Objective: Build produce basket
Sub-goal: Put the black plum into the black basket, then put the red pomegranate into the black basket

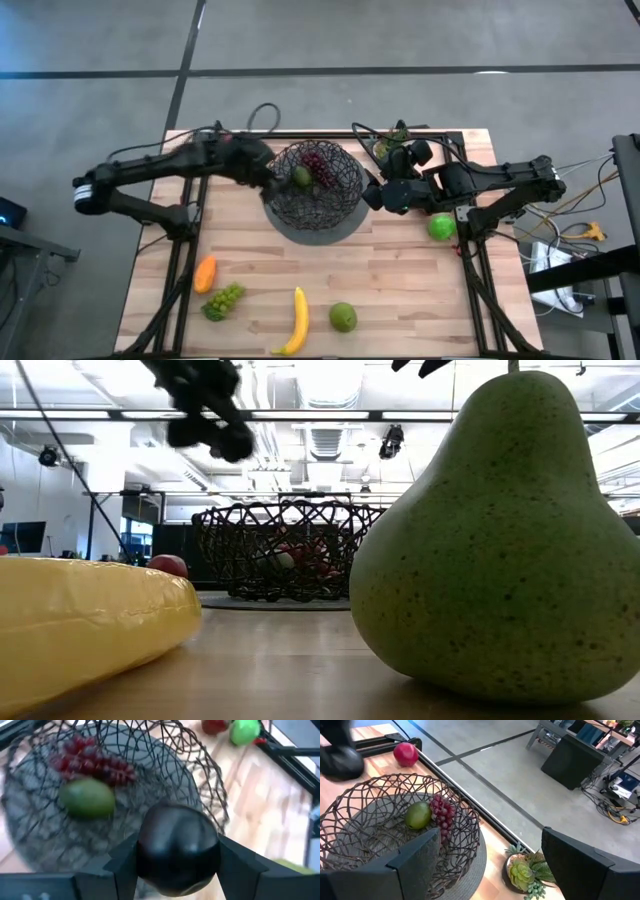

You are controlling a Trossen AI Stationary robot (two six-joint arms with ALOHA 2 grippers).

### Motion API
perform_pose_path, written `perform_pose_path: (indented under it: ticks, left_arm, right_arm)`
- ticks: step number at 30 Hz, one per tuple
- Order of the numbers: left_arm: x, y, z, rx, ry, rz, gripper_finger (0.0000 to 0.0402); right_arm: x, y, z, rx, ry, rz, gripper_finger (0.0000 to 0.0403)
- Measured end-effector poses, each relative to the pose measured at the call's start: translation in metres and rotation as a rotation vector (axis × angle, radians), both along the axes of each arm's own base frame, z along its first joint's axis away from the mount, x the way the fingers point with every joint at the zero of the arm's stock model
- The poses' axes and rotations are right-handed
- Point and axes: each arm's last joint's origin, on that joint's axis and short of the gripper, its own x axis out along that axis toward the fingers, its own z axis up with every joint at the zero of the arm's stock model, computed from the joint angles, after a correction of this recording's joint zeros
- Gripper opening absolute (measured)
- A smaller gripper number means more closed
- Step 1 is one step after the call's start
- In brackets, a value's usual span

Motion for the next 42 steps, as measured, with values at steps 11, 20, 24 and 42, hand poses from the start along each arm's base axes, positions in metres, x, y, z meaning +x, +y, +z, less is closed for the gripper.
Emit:
perform_pose_path:
  ticks: [11, 20, 24, 42]
  left_arm:
    - [0.071, 0.026, -0.071, 0.056, 0.405, 0.128, 0.0193]
    - [0.098, 0.037, -0.103, 0.078, 0.638, 0.202, 0.0233]
    - [0.104, 0.038, -0.114, 0.061, 0.667, 0.193, 0.0254]
    - [0.066, 0.030, -0.032, 0.104, 0.407, 0.229, 0.0320]
  right_arm:
    - [0.000, 0.000, 0.000, -0.002, -0.007, -0.004, 0.0329]
    - [0.000, 0.000, 0.000, -0.002, -0.009, -0.005, 0.0329]
    - [0.000, 0.000, 0.000, -0.003, -0.009, -0.006, 0.0329]
    - [0.000, 0.000, 0.000, -0.003, -0.009, -0.006, 0.0329]
